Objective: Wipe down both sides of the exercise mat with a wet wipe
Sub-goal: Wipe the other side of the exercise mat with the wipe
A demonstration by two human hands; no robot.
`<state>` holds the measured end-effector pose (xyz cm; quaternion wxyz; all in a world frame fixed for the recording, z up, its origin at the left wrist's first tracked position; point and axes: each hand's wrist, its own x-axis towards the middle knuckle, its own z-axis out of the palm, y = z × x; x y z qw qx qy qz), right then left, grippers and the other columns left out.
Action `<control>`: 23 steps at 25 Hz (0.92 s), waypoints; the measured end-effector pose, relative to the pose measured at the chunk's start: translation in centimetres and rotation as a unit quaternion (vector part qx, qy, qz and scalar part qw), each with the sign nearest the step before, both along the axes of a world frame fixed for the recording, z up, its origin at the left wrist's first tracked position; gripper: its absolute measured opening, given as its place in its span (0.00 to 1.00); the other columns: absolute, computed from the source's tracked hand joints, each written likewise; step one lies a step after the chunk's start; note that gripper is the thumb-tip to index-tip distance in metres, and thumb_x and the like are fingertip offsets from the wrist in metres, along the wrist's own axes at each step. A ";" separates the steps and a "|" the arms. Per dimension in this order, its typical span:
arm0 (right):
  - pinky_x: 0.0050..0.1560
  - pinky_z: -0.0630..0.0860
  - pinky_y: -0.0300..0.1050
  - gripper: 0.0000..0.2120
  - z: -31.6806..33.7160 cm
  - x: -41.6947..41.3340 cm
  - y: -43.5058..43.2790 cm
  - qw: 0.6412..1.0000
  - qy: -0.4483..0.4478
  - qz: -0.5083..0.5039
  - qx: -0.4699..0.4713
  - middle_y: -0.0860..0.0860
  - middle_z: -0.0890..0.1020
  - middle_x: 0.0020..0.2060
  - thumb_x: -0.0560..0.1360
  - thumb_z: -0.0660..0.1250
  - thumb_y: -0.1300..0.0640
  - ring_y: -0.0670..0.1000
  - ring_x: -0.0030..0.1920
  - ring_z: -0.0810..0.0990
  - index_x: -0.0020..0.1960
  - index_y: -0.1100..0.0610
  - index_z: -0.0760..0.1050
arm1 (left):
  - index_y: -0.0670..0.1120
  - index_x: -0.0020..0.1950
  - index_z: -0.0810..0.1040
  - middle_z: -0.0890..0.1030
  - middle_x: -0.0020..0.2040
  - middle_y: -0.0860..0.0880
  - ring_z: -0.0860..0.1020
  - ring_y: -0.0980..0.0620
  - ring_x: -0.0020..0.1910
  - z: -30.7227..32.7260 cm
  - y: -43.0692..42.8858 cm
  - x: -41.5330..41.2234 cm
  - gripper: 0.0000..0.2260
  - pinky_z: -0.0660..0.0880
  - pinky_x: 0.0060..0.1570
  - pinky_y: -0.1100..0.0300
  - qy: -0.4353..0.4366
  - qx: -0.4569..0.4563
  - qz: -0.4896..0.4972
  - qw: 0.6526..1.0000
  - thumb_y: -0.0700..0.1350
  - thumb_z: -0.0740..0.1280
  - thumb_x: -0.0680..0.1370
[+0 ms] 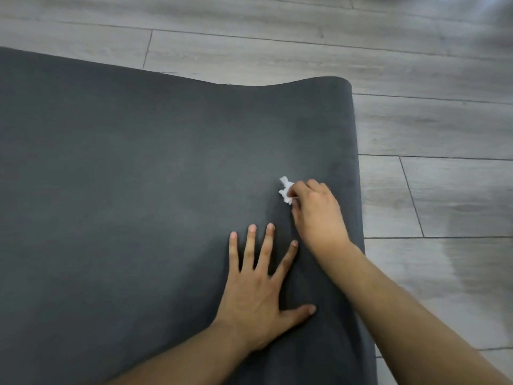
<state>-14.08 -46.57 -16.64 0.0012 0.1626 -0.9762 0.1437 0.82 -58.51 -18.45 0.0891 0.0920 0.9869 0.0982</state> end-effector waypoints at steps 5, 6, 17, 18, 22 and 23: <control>0.48 0.70 0.52 0.07 0.6 -5.7 3.5 0.997 0.021 -0.063 0.051 0.59 0.79 0.47 0.76 0.64 0.65 0.63 0.49 0.76 0.51 0.60 0.80 | 0.54 0.84 0.54 0.50 0.83 0.37 0.48 0.31 0.81 -0.9 1.0 0.2 0.43 0.50 0.74 0.26 0.000 -0.025 0.020 0.999 0.76 0.53 0.74; 0.49 0.70 0.51 0.09 0.3 -6.3 3.1 0.989 0.021 -0.144 0.040 0.59 0.80 0.49 0.76 0.63 0.65 0.62 0.51 0.76 0.52 0.59 0.80 | 0.53 0.84 0.53 0.50 0.83 0.37 0.48 0.32 0.81 -1.0 1.2 0.2 0.43 0.50 0.75 0.27 0.001 -0.022 0.022 1.000 0.75 0.53 0.75; 0.49 0.68 0.51 0.08 1.4 -4.5 -7.2 0.992 -0.025 0.127 0.006 0.60 0.78 0.49 0.76 0.63 0.64 0.62 0.51 0.76 0.51 0.59 0.79 | 0.54 0.82 0.61 0.56 0.82 0.39 0.50 0.33 0.81 -1.1 0.4 0.5 0.37 0.48 0.76 0.30 -0.014 0.012 0.010 1.000 0.72 0.53 0.77; 0.49 0.68 0.52 0.08 0.8 -5.8 -3.3 0.999 0.003 0.048 0.020 0.61 0.78 0.49 0.75 0.63 0.65 0.63 0.51 0.76 0.51 0.60 0.79 | 0.55 0.82 0.59 0.54 0.83 0.39 0.49 0.33 0.82 -1.1 0.4 0.5 0.38 0.47 0.76 0.31 -0.009 0.009 0.013 1.000 0.74 0.54 0.77; 0.49 0.72 0.54 0.08 -0.2 -5.8 4.5 0.987 0.038 -0.150 0.028 0.60 0.77 0.48 0.75 0.63 0.67 0.64 0.50 0.74 0.50 0.60 0.79 | 0.56 0.79 0.67 0.65 0.79 0.40 0.61 0.34 0.79 -0.6 0.3 0.7 0.31 0.53 0.75 0.30 0.036 0.034 -0.006 0.999 0.68 0.60 0.78; 0.49 0.71 0.53 0.08 -0.7 -6.0 3.8 0.986 0.041 -0.158 0.021 0.60 0.77 0.48 0.75 0.62 0.67 0.63 0.51 0.74 0.50 0.60 0.79 | 0.55 0.75 0.71 0.71 0.75 0.41 0.68 0.35 0.75 -0.7 0.1 1.8 0.26 0.59 0.74 0.31 0.074 0.047 -0.038 0.995 0.63 0.63 0.79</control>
